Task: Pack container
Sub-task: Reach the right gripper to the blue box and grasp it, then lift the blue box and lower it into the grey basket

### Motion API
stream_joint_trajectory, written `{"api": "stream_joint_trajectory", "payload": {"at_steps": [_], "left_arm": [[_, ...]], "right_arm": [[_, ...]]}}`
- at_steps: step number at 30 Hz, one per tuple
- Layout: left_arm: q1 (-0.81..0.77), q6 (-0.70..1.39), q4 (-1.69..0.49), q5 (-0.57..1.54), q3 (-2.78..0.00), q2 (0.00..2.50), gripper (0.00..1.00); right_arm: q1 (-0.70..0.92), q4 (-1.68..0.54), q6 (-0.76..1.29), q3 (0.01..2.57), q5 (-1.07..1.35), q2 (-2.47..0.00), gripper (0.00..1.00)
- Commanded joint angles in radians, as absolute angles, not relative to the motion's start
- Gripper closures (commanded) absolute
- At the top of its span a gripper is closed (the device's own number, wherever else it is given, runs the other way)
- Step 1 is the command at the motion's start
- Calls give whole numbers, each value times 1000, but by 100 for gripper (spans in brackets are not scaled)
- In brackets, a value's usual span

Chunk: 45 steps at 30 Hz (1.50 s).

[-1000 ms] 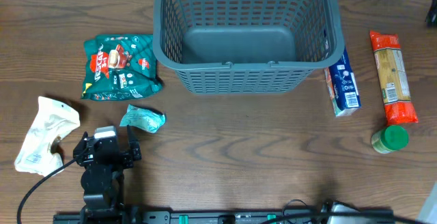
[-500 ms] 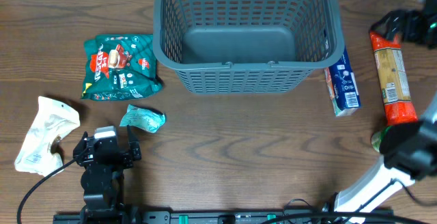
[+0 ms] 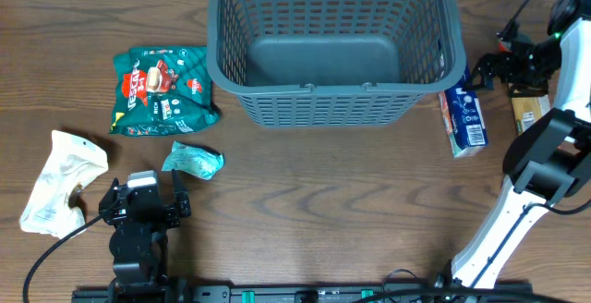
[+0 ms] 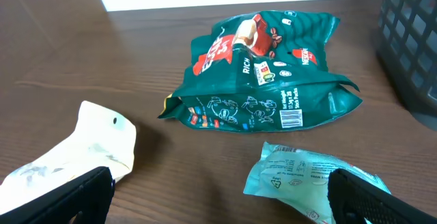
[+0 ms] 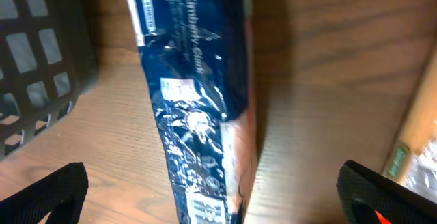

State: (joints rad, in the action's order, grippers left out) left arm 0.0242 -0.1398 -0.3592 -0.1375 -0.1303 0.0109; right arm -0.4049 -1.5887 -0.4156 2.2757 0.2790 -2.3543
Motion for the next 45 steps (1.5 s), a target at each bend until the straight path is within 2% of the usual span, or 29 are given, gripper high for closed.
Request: {"api": "stream_joint_trajectory", "payload": {"at_steps": [1, 12, 28, 29, 30, 31, 45], "left_arm": [[20, -157, -364, -142, -110, 4, 2], [20, -157, -364, -142, -110, 4, 2], [20, -157, -364, -142, -110, 4, 2], [20, -157, -364, -142, -110, 4, 1], [20, -157, -364, -142, -110, 4, 2], [20, -157, -364, -142, -110, 4, 1], [20, -157, -364, -142, -110, 4, 2]], "right_arm": [[-373, -1586, -507, 2288, 314, -2384, 1], [-294, -1495, -537, 2273, 239, -2431, 1], [-294, -1307, -539, 2017, 259, -2432, 2], [-295, -1296, -540, 2005, 258, -2432, 40], [-297, -1289, -540, 1997, 256, -2432, 96], [-300, -1289, -539, 1992, 255, -2432, 99], [-355, -1346, -438, 2066, 258, -2372, 99]]}}
